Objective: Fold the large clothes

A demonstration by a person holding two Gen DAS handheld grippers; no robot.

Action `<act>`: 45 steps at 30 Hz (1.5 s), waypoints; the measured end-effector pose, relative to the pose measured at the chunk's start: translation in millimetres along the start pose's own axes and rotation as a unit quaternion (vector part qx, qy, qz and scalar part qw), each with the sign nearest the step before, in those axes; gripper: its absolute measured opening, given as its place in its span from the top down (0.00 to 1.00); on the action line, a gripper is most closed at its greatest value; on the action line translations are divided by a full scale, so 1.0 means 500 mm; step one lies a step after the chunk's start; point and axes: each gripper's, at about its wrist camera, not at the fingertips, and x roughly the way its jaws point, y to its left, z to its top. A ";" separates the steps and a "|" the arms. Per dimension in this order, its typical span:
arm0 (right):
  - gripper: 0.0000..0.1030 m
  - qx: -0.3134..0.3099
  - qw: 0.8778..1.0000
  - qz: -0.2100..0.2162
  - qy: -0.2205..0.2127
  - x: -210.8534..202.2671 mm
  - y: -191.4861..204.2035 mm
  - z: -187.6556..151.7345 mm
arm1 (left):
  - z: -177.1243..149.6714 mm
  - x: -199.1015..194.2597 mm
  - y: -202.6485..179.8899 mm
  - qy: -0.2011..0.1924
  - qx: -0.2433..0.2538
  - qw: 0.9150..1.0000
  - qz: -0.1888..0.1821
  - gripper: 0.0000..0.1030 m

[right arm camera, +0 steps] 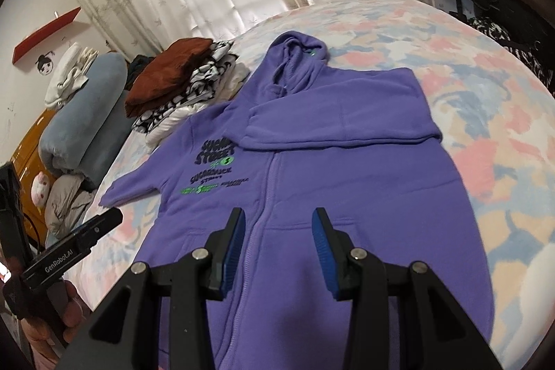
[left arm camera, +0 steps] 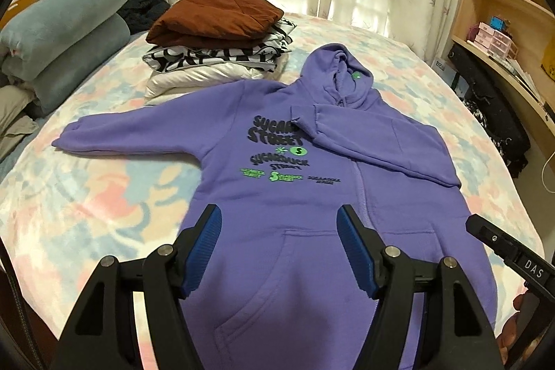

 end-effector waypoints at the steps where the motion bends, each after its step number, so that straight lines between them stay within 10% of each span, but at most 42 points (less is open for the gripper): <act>1: 0.61 -0.002 1.000 -0.001 0.002 0.003 0.007 -0.004 | 0.000 -0.001 0.003 0.001 0.000 1.000 0.001 0.35; 22: 0.51 -0.110 0.994 0.008 0.012 0.134 0.255 -0.008 | -0.001 0.077 0.278 0.015 -0.111 0.993 -0.039 0.19; 28: 0.51 -0.138 0.990 0.014 0.025 0.217 0.333 -0.011 | -0.017 0.146 0.440 -0.009 -0.208 0.968 -0.142 0.19; 38: 0.72 -0.181 0.982 0.039 0.046 0.391 0.469 0.007 | 0.012 0.326 0.686 -0.003 -0.349 0.925 -0.151 0.19; 45: 0.76 -0.199 0.978 0.053 0.039 0.510 0.568 0.054 | 0.079 0.415 0.791 -0.015 -0.362 0.922 -0.137 0.21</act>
